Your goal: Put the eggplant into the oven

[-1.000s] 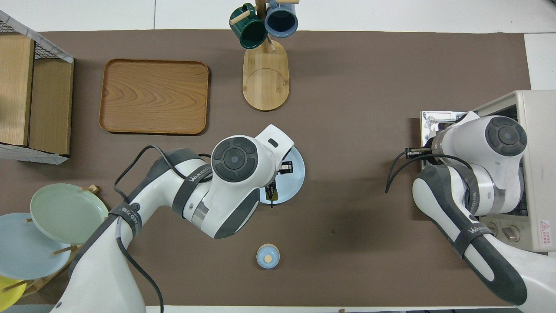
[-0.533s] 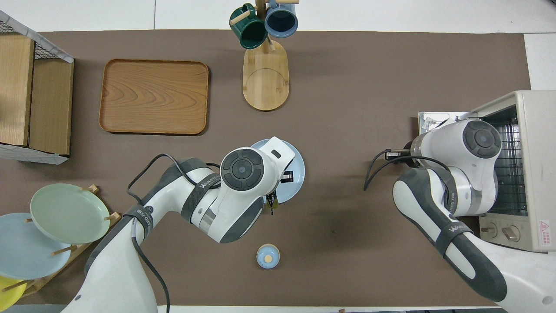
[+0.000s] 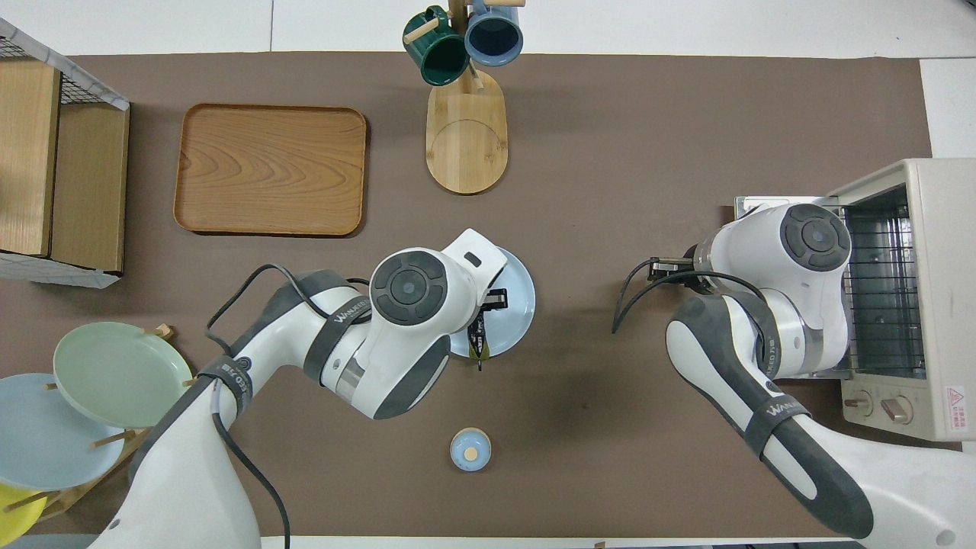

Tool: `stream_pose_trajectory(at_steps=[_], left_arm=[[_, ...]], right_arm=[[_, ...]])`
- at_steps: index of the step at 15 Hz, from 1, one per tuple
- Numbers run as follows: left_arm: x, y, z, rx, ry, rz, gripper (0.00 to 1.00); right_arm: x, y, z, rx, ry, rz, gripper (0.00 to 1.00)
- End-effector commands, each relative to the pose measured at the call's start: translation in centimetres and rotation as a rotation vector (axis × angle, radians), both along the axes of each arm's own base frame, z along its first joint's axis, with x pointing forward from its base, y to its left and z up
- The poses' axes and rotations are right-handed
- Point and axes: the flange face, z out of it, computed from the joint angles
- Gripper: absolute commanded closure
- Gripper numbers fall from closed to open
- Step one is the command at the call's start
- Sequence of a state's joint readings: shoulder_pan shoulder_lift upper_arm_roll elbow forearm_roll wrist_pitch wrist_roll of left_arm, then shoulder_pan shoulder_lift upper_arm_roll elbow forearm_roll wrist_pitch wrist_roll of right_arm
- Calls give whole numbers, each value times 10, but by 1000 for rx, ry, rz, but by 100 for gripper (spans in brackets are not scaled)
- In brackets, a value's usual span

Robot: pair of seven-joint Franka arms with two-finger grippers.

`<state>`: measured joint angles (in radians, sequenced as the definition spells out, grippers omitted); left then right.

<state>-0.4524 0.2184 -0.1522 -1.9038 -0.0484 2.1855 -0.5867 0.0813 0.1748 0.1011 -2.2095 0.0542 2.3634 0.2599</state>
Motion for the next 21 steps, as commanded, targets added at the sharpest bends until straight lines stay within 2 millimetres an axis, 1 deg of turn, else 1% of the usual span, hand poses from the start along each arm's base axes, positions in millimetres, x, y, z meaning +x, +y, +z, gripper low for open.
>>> stream_pose_trajectory(at_steps=[1,2,3,4,5,6,7,8,9,10,11,12,13,14,16,18,19,20,21], left_arm=[[39,60,49,13,39,-10,0],[52,80,65,16,47,-9,0],[61,99,78,17,47,0,0],[68,120,90,18,43,22,0],[72,139,103,17,29,39,0],[75,157,115,14,15,56,0],[74,170,124,13,3,69,0],[72,184,136,16,-3,68,0],[67,194,147,22,1,51,0],[61,205,159,27,3,34,0],[56,218,169,33,4,22,0],[51,226,177,37,9,7,0],[46,234,182,42,19,-4,0],[40,240,187,46,27,-16,0],[32,243,190,57,50,-31,0],[30,242,190,66,64,-34,0],[29,242,190,71,77,-37,0],[28,242,193,72,82,-37,0],[27,243,198,74,88,-38,0]], right_arm=[[-1,29,10,0,-20,53,0],[8,32,23,3,-27,56,0],[12,41,30,2,-9,71,0],[16,60,43,3,-10,101,0],[15,83,49,4,-9,131,0],[14,100,54,5,-15,150,0],[13,113,60,6,-22,133,0],[12,138,69,9,-27,113,0],[15,164,75,-3,-19,111,0],[19,196,85,-30,-20,122,0],[26,233,93,-60,-16,105,0],[38,266,100,-81,-10,65,0],[43,291,102,-87,-14,40,0],[38,309,96,-97,-20,45,0],[24,340,82,-97,-33,63,0],[13,365,80,-60,-81,40,0],[3,381,75,-58,-88,63,0],[-5,390,62,-77,-89,88,0],[-8,396,51,-97,-99,100,0]])
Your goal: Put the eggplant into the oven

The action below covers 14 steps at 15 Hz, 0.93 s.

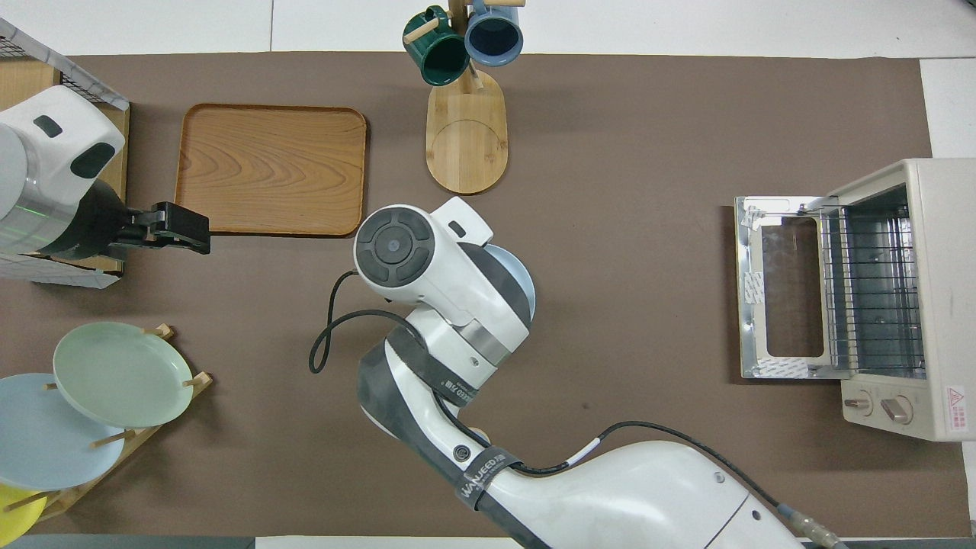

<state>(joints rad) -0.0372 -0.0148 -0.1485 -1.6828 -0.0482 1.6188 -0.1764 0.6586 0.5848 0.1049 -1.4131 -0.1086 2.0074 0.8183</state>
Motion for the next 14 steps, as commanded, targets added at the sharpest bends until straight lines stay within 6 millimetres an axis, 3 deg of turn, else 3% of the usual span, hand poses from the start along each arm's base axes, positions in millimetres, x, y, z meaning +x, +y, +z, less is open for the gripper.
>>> stream_pose_trajectory(at_steps=[1,3,5,10,14], left_arm=[[-6,3,16,21,28,-21,0],[-2,2,29,31,72,-29,0],[-4,2,40,35,102,-34,0],[-3,-1,27,52,86,-36,0],[-3,-1,24,49,66,-28,0]], right_arm=[[-4,21,-14,-10,-55,6,0],[-17,27,-33,4,-63,17,0],[-18,24,-41,4,-65,21,0],[-25,19,-59,22,-76,36,26],[-26,18,-61,23,-78,38,51]])
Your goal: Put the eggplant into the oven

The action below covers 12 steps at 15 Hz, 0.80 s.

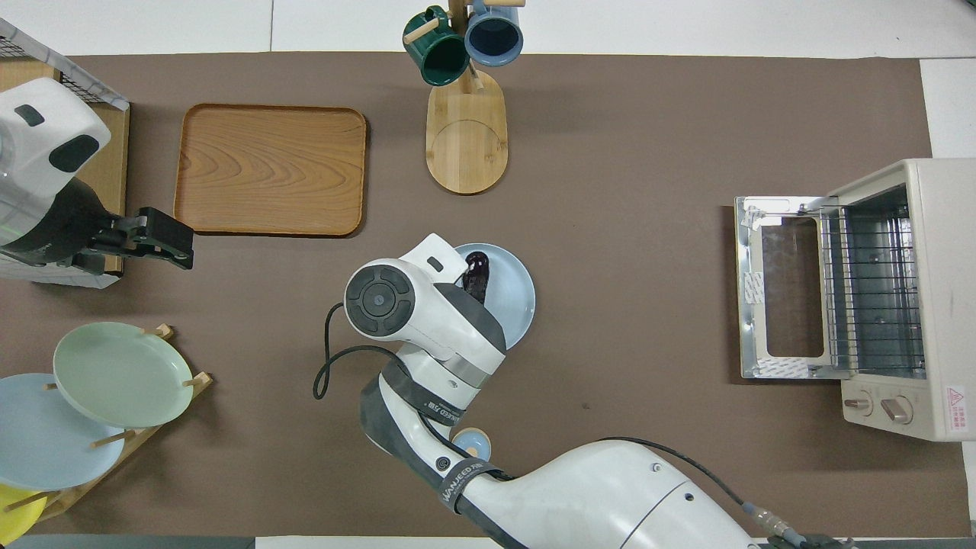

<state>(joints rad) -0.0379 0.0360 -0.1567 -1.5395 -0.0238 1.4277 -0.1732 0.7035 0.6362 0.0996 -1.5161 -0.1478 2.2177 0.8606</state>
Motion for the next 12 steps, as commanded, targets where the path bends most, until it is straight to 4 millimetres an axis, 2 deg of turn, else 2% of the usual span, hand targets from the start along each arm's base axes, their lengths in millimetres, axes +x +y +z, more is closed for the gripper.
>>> stream_pose_trajectory(at_steps=[1,3,7,12], left_arm=[[-1,-1,0,12,-32,-7,0],[0,-2,0,4,-34,-5,0],[-4,-1,6,3,-49,-4,0],[-6,1,2,1,-57,1,0]], right_arm=[[-4,-5,4,-5,-21,4,62],[-3,-6,4,-7,-21,3,100],[-5,-10,5,-107,-52,85,100],[3,-27,29,-285,-16,183,100]])
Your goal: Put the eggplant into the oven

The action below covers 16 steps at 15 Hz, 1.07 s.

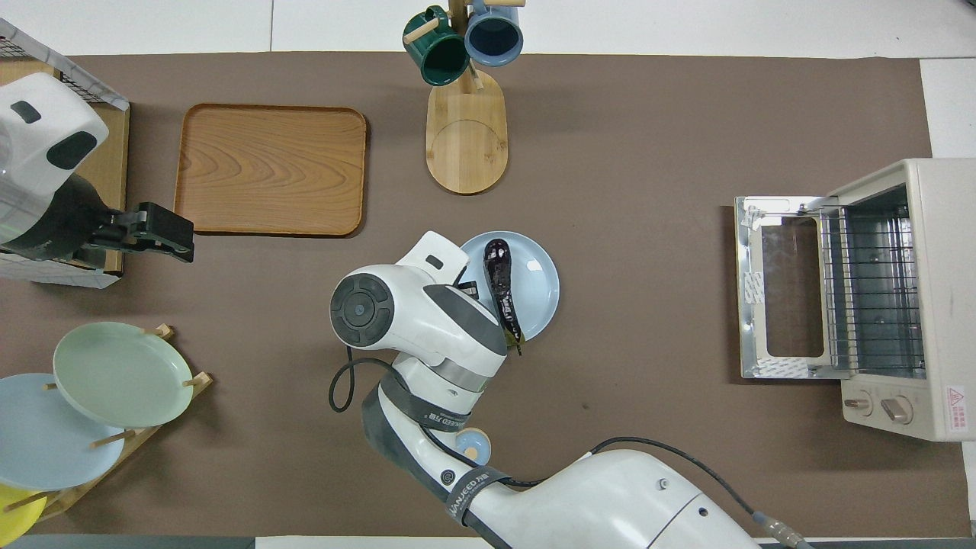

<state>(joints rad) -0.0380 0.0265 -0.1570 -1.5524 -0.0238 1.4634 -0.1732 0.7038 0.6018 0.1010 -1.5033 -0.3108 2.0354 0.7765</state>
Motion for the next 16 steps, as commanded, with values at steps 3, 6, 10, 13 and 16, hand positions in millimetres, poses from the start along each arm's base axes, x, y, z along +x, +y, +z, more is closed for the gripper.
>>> stream_pose_trajectory(at_steps=[3,6,10,13,16], left_arm=[[-5,-1,2,-4,-40,6,0],[-6,-1,3,-2,-42,3,0],[-6,-2,4,-3,-45,6,0],[-6,-2,4,-3,-43,6,0],[-8,-4,4,-3,-40,5,0]], right_arm=[[3,-27,25,-187,13,66,100],[23,-85,54,-198,32,68,100],[27,-196,78,-186,52,13,100],[18,-266,88,-147,93,-47,100],[17,-334,93,-99,123,-30,100]])
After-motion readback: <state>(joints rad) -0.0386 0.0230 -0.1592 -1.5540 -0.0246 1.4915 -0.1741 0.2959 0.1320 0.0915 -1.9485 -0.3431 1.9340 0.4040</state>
